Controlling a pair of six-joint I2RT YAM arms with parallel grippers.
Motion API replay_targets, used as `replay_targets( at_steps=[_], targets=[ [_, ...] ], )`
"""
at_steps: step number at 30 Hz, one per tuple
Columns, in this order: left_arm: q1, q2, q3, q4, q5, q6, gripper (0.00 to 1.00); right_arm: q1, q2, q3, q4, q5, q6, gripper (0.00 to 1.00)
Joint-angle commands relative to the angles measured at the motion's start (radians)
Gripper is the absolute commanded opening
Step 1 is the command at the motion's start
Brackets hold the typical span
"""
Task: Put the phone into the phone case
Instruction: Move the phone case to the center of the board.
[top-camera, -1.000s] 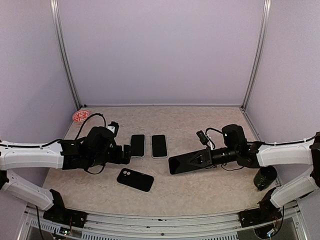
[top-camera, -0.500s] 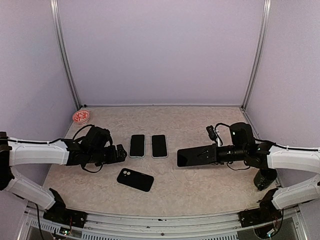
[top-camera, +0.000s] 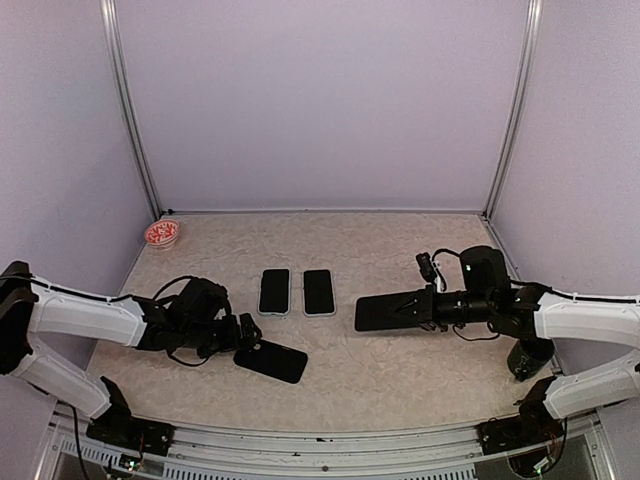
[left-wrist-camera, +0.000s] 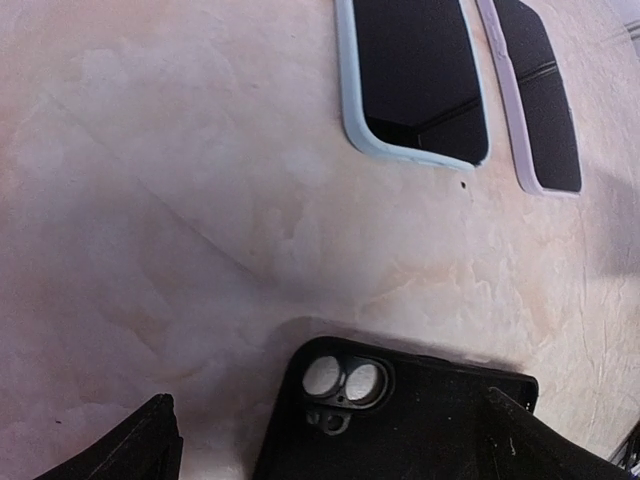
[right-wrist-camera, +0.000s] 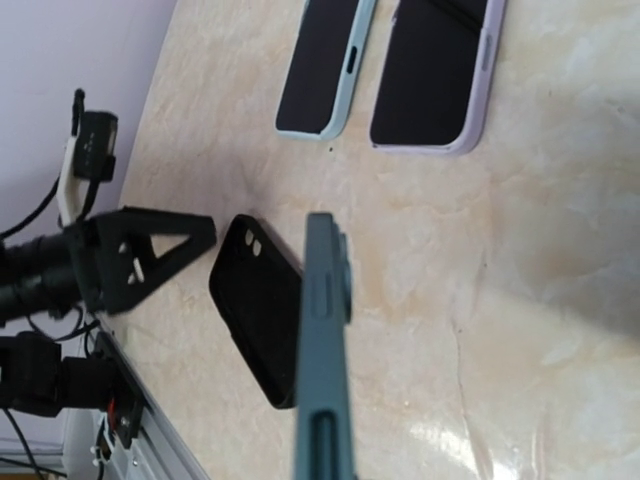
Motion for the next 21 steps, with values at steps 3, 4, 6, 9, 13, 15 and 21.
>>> replay_targets(
  at_steps=[3, 4, 6, 9, 13, 15, 21],
  targets=[
    [-0.076, 0.053, 0.003, 0.068, 0.018, -0.044, 0.99, 0.033, 0.045, 0.005, 0.102, 0.023, 0.049, 0.0],
    [-0.086, 0.062, 0.005, 0.067, 0.019, -0.049, 0.99, 0.037, 0.052, 0.006, 0.105, 0.024, 0.051, 0.0],
    [-0.106, 0.073, 0.011, 0.068, 0.019, -0.059, 0.99, 0.043, 0.062, 0.009, 0.105, 0.025, 0.053, 0.0],
    [-0.137, 0.084, 0.023, 0.104, 0.023, -0.067, 0.99, 0.05, 0.066, 0.013, 0.104, 0.031, 0.055, 0.0],
    [-0.183, 0.116, 0.063, 0.12, 0.036, -0.076, 0.99, 0.06, 0.074, 0.011, 0.105, 0.039, 0.063, 0.0],
    [-0.208, 0.141, 0.091, 0.119, 0.035, -0.082, 0.99, 0.066, 0.083, 0.01, 0.108, 0.041, 0.067, 0.0],
    [-0.26, 0.213, 0.164, 0.117, 0.046, -0.104, 0.99, 0.085, 0.104, -0.023, 0.154, 0.042, 0.096, 0.0]
  ],
)
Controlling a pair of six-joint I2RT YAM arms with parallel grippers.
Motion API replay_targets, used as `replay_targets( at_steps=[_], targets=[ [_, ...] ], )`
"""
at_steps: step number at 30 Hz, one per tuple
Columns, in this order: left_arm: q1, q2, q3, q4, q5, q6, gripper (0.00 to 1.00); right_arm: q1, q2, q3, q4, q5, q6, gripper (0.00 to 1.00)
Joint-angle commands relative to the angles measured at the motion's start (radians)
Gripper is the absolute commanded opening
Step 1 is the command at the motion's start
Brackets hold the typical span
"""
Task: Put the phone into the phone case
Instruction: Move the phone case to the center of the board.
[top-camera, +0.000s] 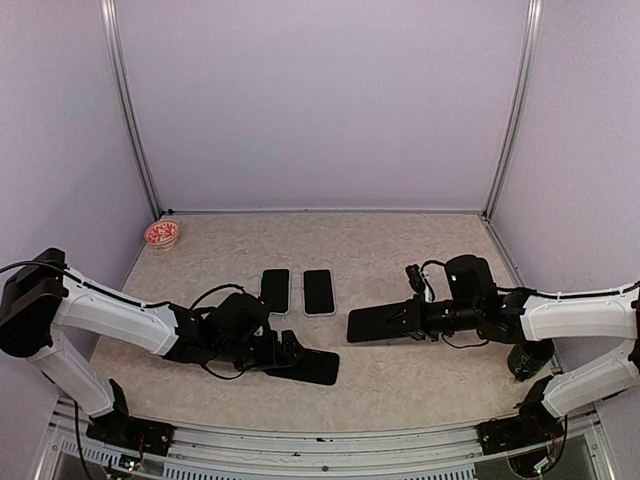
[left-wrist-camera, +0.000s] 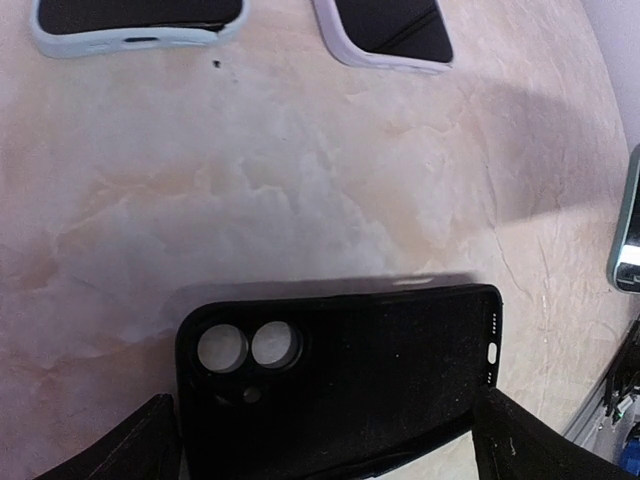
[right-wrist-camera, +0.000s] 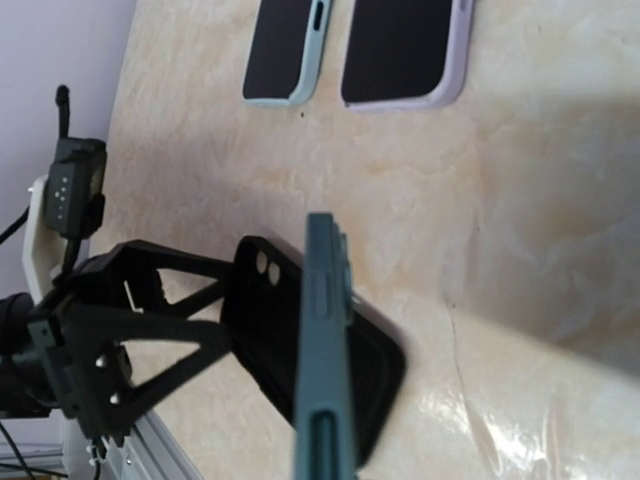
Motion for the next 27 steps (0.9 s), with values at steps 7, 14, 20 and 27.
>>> replay_targets(
  at_steps=[7, 14, 20, 27],
  targets=[
    [-0.067, 0.074, 0.097, 0.058, 0.054, -0.017, 0.99, 0.046, 0.052, -0.04, 0.159, -0.01, 0.063, 0.0],
    [-0.074, 0.035, 0.054, 0.145, 0.079, -0.015, 0.99, 0.066, 0.127, -0.05, 0.261, -0.049, 0.107, 0.0],
    [-0.069, -0.04, 0.023, 0.086, 0.033, -0.001, 0.99, 0.083, 0.208, -0.043, 0.343, -0.086, 0.149, 0.0],
    [-0.06, -0.12, -0.034, 0.064, -0.034, -0.001, 0.99, 0.108, 0.297, -0.02, 0.419, -0.112, 0.187, 0.0]
  ],
)
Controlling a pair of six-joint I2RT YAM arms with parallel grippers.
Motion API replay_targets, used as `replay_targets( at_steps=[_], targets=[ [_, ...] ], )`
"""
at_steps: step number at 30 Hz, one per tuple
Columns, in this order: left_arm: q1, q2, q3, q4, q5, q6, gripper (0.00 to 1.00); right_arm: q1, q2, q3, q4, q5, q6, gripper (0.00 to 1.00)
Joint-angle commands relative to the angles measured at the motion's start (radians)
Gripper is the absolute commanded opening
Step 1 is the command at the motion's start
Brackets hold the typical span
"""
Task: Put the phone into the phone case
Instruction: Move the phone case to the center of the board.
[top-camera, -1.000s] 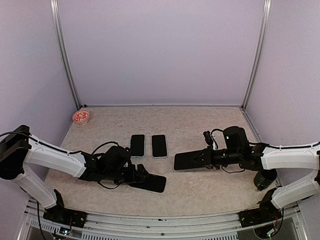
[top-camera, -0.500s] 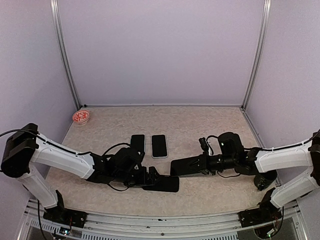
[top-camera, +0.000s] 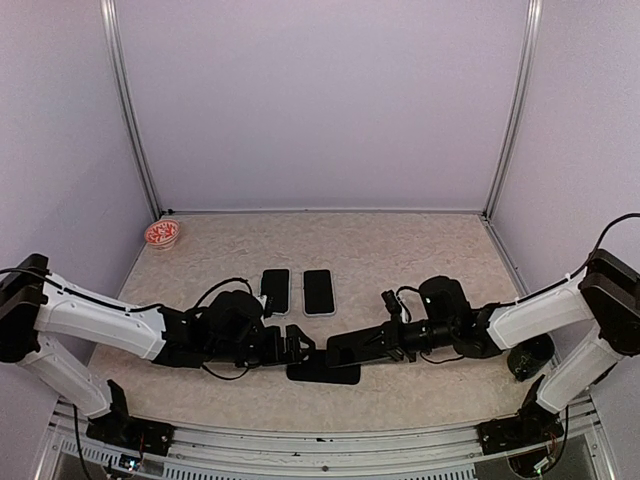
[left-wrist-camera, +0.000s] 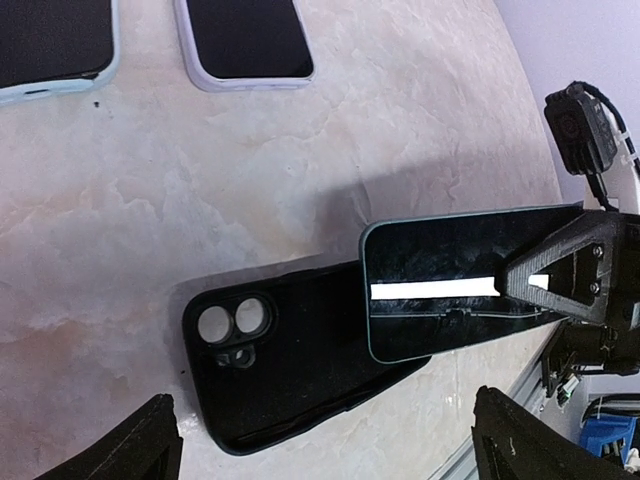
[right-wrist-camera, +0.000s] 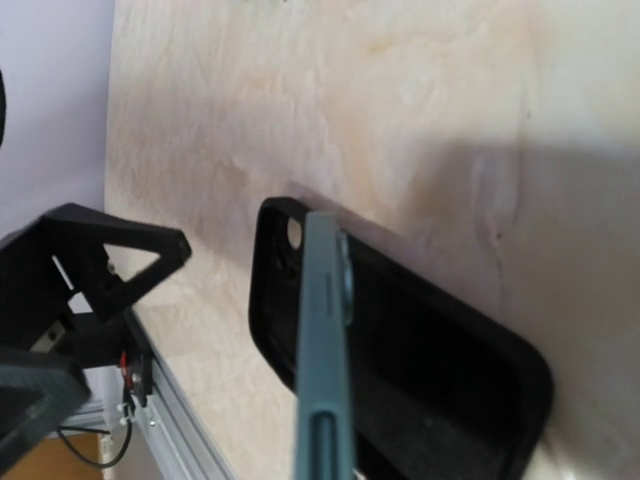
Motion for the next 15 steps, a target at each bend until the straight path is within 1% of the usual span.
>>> replay_targets(
  at_steps=[1, 7, 15],
  targets=[
    [0.008, -0.069, -0.058, -0.003, -0.058, 0.007, 0.99, 0.026, 0.047, 0.031, 0.129, -0.042, 0.037, 0.0],
    [0.026, -0.122, -0.138, 0.087, -0.046, -0.011, 0.99, 0.041, 0.076, 0.055, 0.144, -0.036, 0.058, 0.0],
    [0.042, -0.155, -0.206, 0.148, -0.034, -0.018, 0.99, 0.055, 0.133, 0.089, 0.168, -0.033, 0.087, 0.0]
  ],
)
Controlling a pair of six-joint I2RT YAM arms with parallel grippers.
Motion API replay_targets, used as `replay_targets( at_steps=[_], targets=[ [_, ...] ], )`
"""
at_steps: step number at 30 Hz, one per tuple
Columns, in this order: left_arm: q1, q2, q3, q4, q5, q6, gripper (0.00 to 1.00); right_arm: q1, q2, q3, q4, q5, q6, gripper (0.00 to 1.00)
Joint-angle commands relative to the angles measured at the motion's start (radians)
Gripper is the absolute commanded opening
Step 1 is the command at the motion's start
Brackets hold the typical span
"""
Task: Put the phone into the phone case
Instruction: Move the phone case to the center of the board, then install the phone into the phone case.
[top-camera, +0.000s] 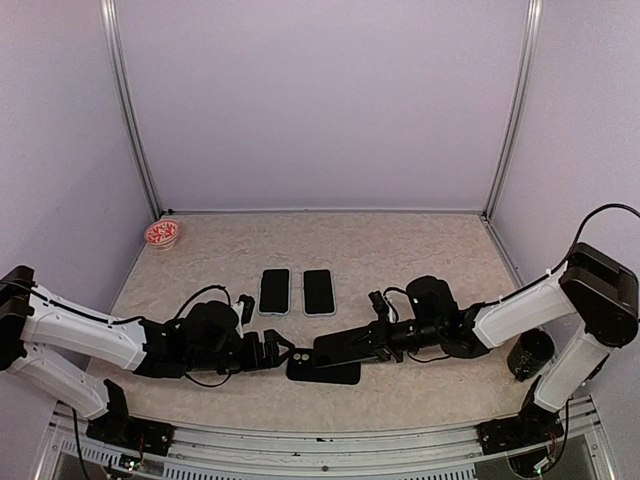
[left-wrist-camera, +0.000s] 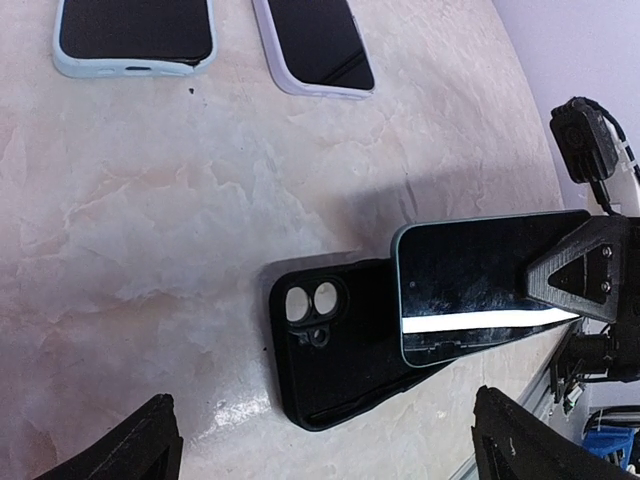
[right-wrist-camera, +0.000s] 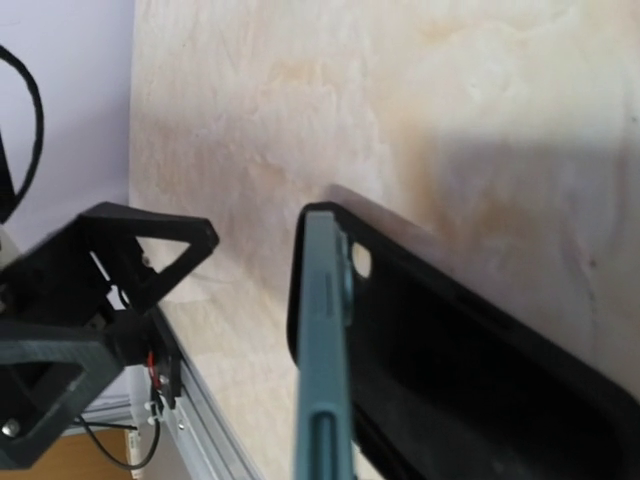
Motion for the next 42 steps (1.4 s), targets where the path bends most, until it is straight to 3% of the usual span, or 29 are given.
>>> replay_targets(
  at_steps=[1, 25, 42],
  targets=[
    [0.012, -0.037, -0.035, 0.065, 0.004, -0.004, 0.99, 0.019, 0.033, 0.037, 0.082, -0.015, 0.028, 0.0],
    [0.016, 0.031, -0.099, 0.344, 0.096, 0.01, 0.99, 0.044, 0.068, 0.02, 0.157, 0.03, 0.158, 0.0],
    [0.015, 0.042, -0.099, 0.409, 0.124, 0.015, 0.99, 0.059, 0.084, -0.003, 0.238, 0.041, 0.225, 0.0]
  ],
)
